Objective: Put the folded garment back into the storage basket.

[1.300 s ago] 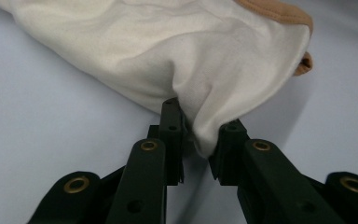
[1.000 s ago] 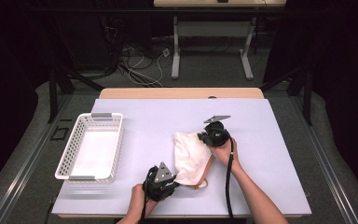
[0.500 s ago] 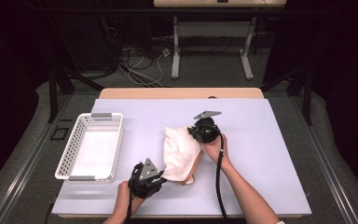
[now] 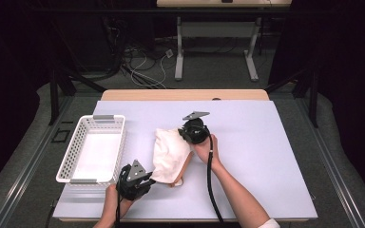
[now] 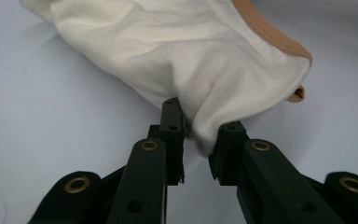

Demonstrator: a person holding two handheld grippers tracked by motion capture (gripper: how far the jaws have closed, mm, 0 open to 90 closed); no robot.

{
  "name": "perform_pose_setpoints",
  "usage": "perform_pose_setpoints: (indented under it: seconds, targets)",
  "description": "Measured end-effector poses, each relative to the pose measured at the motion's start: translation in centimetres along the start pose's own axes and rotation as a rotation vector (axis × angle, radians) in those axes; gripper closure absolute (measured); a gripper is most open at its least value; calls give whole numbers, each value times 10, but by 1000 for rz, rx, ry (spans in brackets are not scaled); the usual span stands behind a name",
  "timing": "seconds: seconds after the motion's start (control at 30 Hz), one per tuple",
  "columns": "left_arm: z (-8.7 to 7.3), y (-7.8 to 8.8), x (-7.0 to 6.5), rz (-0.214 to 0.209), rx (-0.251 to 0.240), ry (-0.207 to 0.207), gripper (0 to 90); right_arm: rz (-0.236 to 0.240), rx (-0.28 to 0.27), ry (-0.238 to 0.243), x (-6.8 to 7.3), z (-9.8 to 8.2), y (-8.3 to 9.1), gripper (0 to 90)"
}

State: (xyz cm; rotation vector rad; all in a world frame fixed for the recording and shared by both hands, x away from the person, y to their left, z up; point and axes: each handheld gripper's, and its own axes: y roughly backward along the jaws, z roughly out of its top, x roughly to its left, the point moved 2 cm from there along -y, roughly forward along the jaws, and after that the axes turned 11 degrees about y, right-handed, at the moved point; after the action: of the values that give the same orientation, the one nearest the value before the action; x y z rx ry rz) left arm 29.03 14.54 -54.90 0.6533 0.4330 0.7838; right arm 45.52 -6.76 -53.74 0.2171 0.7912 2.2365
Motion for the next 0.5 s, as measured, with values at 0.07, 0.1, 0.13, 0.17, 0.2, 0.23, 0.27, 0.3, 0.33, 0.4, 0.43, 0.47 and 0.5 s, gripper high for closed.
perform_pose_setpoints:
  seconds: [0.07,0.1,0.13,0.17,0.2,0.23,0.27,0.3,0.33,0.4,0.43,0.47,0.5]
  targets:
    - [-1,-1,2,8,12,2,776,1,4,4,1,0,-4,856]
    - [-1,-2,3,10,11,8,776,0,2,-2,2,0,-6,856]
    - [-2,-2,4,16,17,5,776,0,-3,-3,3,0,-8,856]
    - [-2,-3,4,22,18,12,776,4,14,-3,3,0,-9,856]
    - [-3,-3,5,25,22,14,776,0,4,-9,4,0,-11,856]
    - [-3,-3,6,29,26,15,776,-1,9,-6,4,0,-13,856]
    - [-4,-3,7,34,32,18,776,-3,6,-12,5,0,-14,856]
    - [-4,-4,8,38,26,27,775,0,8,-8,5,-1,-15,856]
    - [-4,-5,9,44,40,25,775,-4,11,-10,5,-1,-16,855]
    - [-6,-7,11,52,52,32,774,3,34,-13,5,-3,-17,855]
    - [-7,-8,12,57,65,32,774,-4,28,-21,4,-4,-19,854]
    - [-8,-10,13,57,72,42,772,-6,44,-17,3,-5,-20,850]
    - [-9,-11,14,59,83,39,770,-2,47,-19,3,-7,-22,846]
